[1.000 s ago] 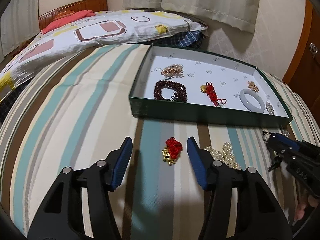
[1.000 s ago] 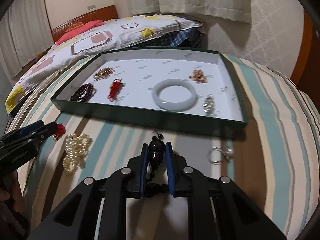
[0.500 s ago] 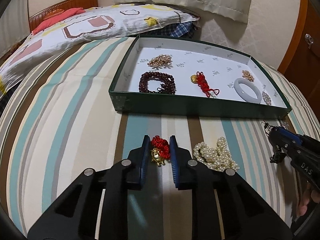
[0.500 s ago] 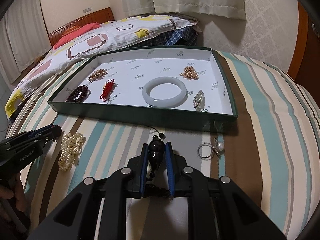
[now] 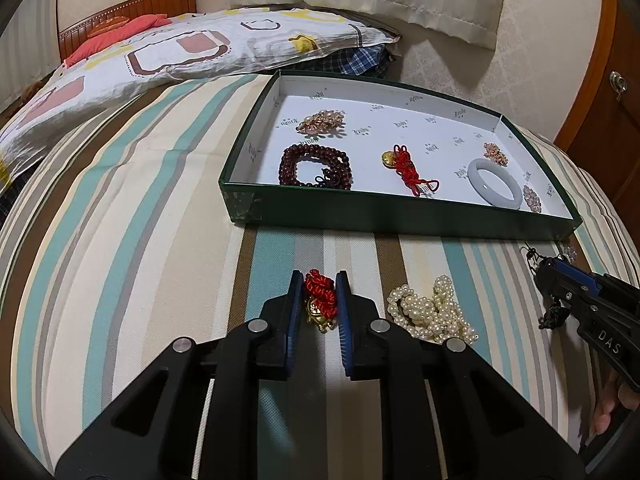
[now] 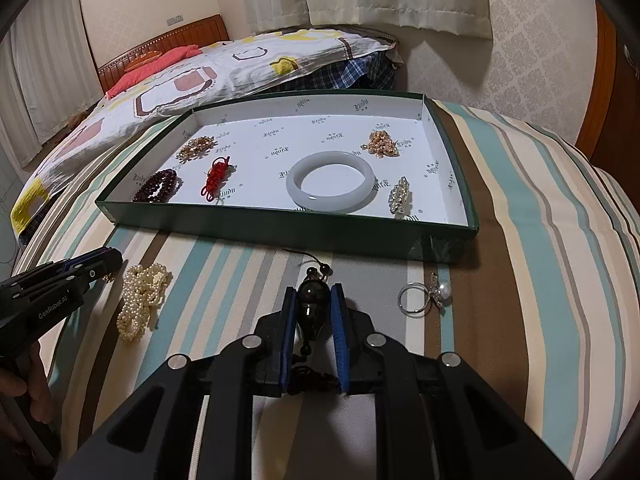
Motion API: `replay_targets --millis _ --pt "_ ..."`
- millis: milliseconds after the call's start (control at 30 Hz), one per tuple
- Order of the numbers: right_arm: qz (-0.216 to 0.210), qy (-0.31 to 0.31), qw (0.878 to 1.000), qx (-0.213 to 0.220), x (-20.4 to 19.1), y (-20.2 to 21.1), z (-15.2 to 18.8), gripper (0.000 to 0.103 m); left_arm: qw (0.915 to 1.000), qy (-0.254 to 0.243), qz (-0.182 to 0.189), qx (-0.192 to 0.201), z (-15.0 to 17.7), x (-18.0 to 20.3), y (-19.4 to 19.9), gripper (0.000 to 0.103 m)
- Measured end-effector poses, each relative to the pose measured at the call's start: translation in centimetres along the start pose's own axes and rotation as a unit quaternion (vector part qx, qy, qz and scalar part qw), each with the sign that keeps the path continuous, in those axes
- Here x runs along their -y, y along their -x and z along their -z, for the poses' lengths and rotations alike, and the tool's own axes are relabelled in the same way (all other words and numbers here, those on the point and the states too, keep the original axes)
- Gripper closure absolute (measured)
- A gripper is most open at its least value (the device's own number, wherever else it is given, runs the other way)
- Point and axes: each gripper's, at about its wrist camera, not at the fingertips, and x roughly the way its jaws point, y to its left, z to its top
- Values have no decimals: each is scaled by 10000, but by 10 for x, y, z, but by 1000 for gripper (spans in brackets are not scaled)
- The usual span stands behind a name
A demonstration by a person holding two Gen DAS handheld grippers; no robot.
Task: Organize jewelry
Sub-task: 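Carry the red tassel and black pendant necklace over the green box and lower them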
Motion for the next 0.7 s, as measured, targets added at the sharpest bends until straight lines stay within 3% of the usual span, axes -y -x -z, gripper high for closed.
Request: replay_targets --millis 700 --pt "-24 -51 9995 317 -1 14 -4 85 9997 -11 -16 227 -3 1 12 90"
